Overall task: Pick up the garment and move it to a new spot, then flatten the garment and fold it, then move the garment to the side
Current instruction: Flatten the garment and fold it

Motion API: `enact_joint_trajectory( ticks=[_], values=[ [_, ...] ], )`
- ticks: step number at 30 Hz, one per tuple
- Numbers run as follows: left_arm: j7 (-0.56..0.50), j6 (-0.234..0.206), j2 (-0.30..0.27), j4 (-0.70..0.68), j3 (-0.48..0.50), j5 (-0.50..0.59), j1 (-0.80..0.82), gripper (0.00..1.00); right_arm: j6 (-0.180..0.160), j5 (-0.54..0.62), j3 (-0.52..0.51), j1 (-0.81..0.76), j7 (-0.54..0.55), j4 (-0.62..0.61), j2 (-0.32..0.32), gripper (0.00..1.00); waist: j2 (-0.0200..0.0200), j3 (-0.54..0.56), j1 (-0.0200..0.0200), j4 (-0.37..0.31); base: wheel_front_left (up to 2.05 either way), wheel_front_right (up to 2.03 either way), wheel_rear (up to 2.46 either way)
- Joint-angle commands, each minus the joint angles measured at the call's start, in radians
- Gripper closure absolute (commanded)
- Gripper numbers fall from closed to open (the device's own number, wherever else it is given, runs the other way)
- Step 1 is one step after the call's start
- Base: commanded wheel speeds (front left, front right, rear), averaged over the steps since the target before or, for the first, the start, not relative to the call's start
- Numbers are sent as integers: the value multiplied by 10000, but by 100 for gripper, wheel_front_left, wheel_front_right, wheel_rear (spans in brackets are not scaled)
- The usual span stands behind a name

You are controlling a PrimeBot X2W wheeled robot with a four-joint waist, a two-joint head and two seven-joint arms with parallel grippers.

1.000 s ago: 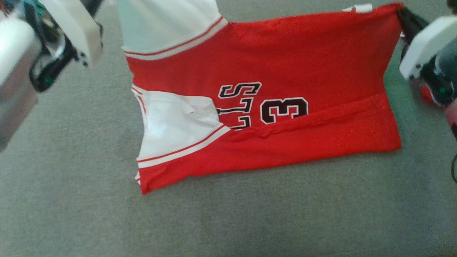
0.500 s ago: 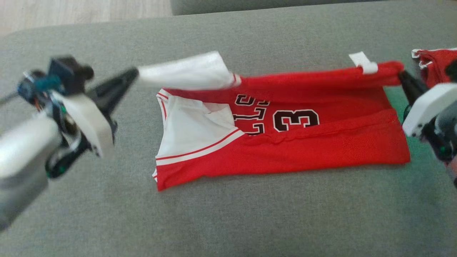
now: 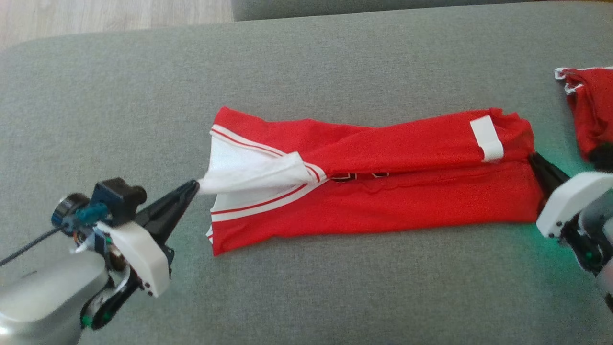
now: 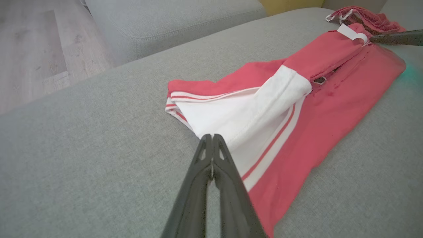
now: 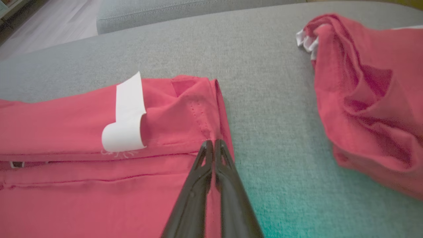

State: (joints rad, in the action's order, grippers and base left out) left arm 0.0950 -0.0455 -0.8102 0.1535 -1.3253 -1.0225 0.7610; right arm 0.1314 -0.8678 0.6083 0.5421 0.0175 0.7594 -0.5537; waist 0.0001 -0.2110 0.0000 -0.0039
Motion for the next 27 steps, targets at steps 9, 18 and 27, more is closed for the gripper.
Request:
enact_joint_trajectory(
  ticks=[9, 18, 27],
  values=[
    [669, -782, -324, -465, 551, -412, -573, 46, -7, 532, -964, -1078, 13, -304, 29, 79, -1, 28, 0, 135, 0, 0, 0],
    [1651, -2634, 982, 100, 1981, -33, -1758, 0, -7, 872, -2818, -2115, -1960, -473, 917, 0, -1, 318, 0, 98, 0, 0, 0],
    [1665, -3955, 3365, -980, 6208, 3148, -5325, 0, -7, 1305, -4415, -3549, -2680, -1356, 2151, 0, -1, 851, 0, 78, 0, 0, 0]
  ],
)
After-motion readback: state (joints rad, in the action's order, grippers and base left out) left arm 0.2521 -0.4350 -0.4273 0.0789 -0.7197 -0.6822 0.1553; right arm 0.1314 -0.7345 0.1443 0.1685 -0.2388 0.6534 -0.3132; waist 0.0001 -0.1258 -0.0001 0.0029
